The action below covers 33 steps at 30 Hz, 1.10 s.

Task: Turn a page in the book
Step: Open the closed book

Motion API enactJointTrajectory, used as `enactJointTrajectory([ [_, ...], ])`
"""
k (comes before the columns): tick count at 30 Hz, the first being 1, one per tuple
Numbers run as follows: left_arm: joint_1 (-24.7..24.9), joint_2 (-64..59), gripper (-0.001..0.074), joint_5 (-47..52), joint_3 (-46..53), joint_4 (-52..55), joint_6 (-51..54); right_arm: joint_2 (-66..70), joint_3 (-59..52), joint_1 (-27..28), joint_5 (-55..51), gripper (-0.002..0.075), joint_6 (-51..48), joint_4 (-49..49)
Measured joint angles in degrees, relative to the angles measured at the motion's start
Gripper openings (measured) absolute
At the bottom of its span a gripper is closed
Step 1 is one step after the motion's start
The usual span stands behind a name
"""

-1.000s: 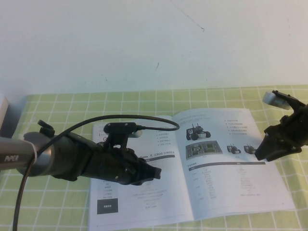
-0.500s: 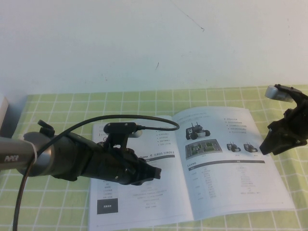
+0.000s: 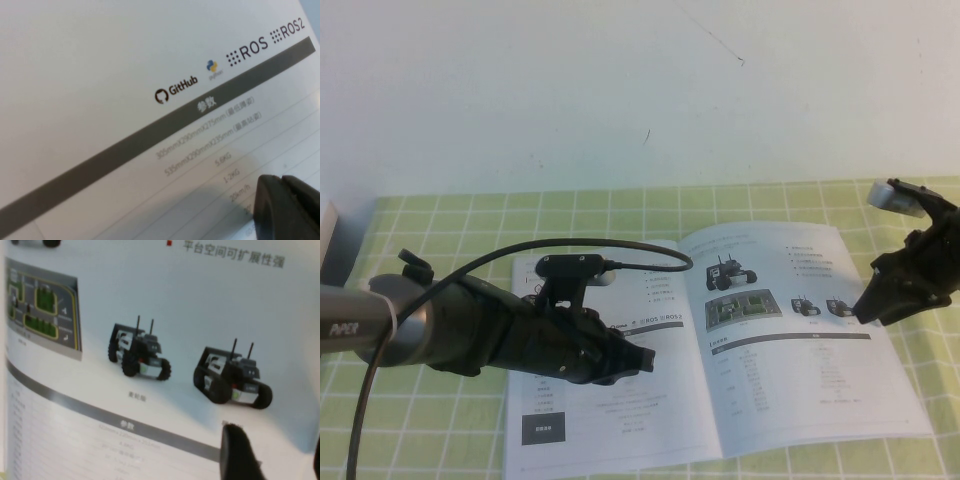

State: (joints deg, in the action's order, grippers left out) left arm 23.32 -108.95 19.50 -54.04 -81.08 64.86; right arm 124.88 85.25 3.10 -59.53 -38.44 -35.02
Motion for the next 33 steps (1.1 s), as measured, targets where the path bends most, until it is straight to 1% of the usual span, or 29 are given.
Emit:
enactJointTrajectory([
  [13,0.0,0.0,-0.0003,0.0,0.0,0.0,0.2,1.1,0.3,0.0,-0.6,0.0321,-0.1,-1.1],
  [23,0.0,0.0,-0.0003,0.0,0.0,0.0,0.4,1.5,0.3,0.0,-1.2,0.0321,-2.4,-5.2],
  [33,0.0,0.0,-0.0003,0.0,0.0,0.0,0.4,1.6,0.3,0.0,-1.7,0.0321,-2.6,-6.1],
])
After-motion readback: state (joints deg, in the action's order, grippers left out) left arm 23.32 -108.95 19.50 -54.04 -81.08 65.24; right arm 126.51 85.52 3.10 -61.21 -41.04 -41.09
